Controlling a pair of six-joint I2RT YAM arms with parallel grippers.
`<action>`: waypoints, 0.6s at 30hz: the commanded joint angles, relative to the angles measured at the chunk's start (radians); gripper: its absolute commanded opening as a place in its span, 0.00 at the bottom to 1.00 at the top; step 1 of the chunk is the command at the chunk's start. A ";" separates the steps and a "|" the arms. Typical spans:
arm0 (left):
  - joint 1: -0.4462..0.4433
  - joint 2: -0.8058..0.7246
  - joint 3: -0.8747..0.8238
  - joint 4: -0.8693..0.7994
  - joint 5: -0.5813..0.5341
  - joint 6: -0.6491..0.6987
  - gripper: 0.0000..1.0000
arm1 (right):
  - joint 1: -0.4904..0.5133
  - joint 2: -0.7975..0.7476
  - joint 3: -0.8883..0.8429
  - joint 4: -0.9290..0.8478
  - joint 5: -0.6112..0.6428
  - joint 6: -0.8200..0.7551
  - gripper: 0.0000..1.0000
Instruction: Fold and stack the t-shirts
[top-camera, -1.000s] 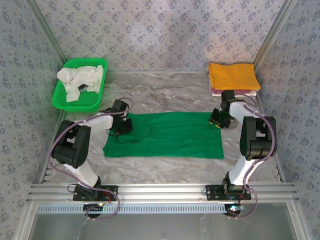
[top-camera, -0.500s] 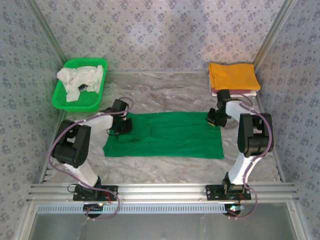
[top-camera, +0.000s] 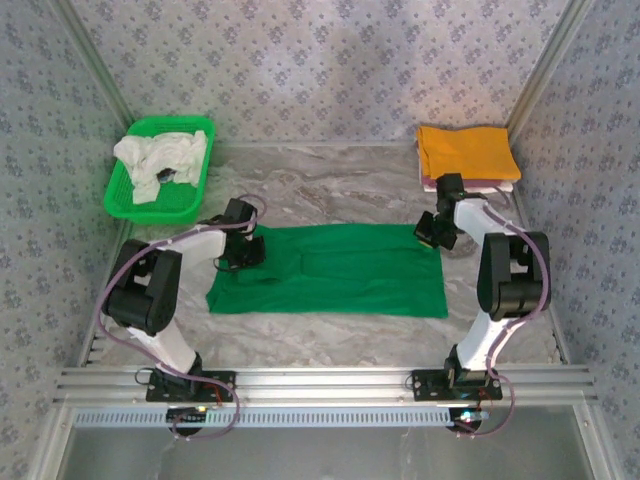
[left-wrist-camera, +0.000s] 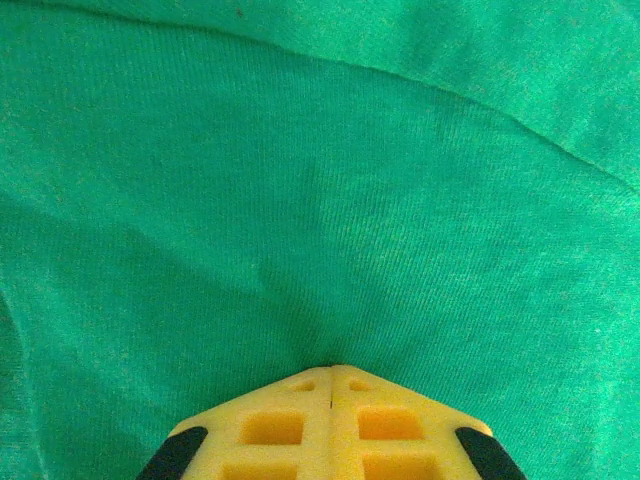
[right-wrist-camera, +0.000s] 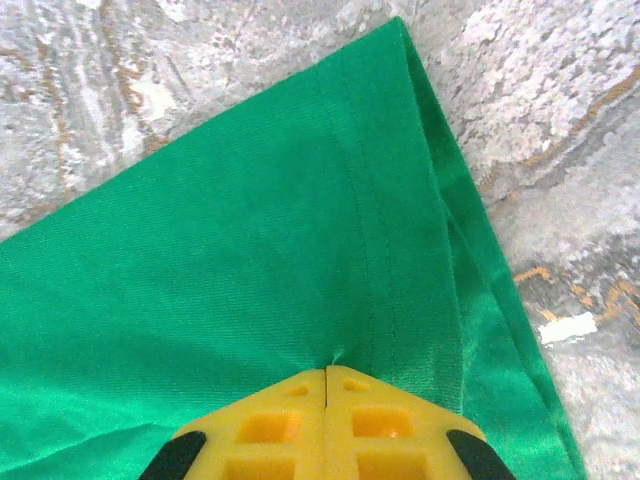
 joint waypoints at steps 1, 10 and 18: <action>0.005 0.039 -0.022 -0.027 -0.021 0.010 0.05 | -0.014 -0.074 -0.031 -0.047 0.018 -0.004 0.00; 0.005 0.028 -0.017 -0.047 -0.025 0.020 0.04 | -0.031 -0.154 -0.110 -0.081 0.038 -0.024 0.00; 0.006 -0.008 0.005 -0.115 -0.029 0.055 0.02 | -0.041 -0.076 -0.132 -0.027 0.067 -0.031 0.00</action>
